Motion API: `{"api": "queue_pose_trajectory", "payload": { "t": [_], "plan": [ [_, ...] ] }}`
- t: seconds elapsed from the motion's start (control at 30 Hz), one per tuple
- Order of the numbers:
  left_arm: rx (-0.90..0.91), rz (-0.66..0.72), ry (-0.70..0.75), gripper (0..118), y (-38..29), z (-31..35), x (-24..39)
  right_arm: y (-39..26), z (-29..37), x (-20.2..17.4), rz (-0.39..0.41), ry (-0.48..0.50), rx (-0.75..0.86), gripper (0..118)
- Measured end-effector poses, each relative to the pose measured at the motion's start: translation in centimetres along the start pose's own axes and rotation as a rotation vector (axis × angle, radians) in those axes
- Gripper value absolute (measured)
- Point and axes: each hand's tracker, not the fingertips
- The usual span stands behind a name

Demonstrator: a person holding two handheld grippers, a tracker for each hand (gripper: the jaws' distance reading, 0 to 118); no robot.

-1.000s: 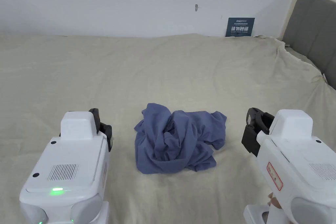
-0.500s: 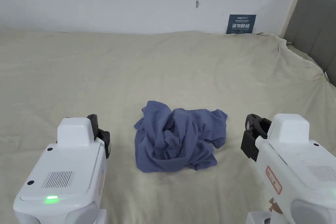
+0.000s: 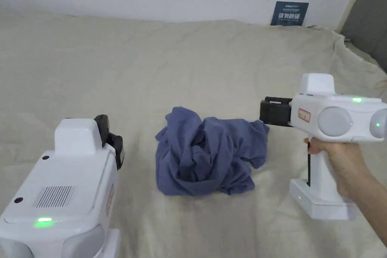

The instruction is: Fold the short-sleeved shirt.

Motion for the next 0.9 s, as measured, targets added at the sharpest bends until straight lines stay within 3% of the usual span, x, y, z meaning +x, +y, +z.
{"api": "queue_pose_trajectory", "payload": {
  "t": [0.23, 0.4, 0.57, 0.67, 0.73, 0.77, 0.8, 0.87, 0.9],
  "plan": [
    [-0.02, 0.024, 0.006, 0, 0.2, -2.5, 0.7, 2.8, -13.0, 1.2, -0.128, -0.083, -0.319, 115],
    [-0.062, 0.028, 0.014, 0, -0.5, -4.3, 1.2, 2.2, -18.8, 0.5, -0.099, -0.106, -0.41, 107],
    [-0.109, 0.026, 0.012, 0, -1.4, -6.1, 1.5, 1.0, -22.5, 0.2, -0.113, -0.108, -0.463, 74],
    [-0.139, 0.029, 0.012, 0, -2.0, -6.9, 1.5, 0.1, -23.3, 0.0, -0.124, -0.104, -0.489, 38],
    [-0.16, 0.031, 0.008, 0, -2.5, -7.4, 1.5, -0.1, -23.2, 0.1, -0.199, -0.052, -0.473, 10],
    [-0.189, 0.035, 0.004, 0, -2.7, -7.8, 1.5, 0.0, -23.1, 0.0, -0.228, -0.029, -0.469, 6],
    [-0.226, 0.036, -0.009, 0, -2.9, -8.3, 1.5, 0.1, -22.9, -0.2, -0.207, -0.047, -0.472, 6],
    [-0.27, 0.063, -0.021, 17, -3.1, -9.3, 1.5, 0.5, -22.5, -0.4, -0.141, -0.04, -0.458, 6],
    [-0.318, 0.087, -0.029, 44, -3.0, -10.0, 1.4, 0.8, -22.1, -0.5, -0.126, -0.038, -0.443, 6]
  ]
}}
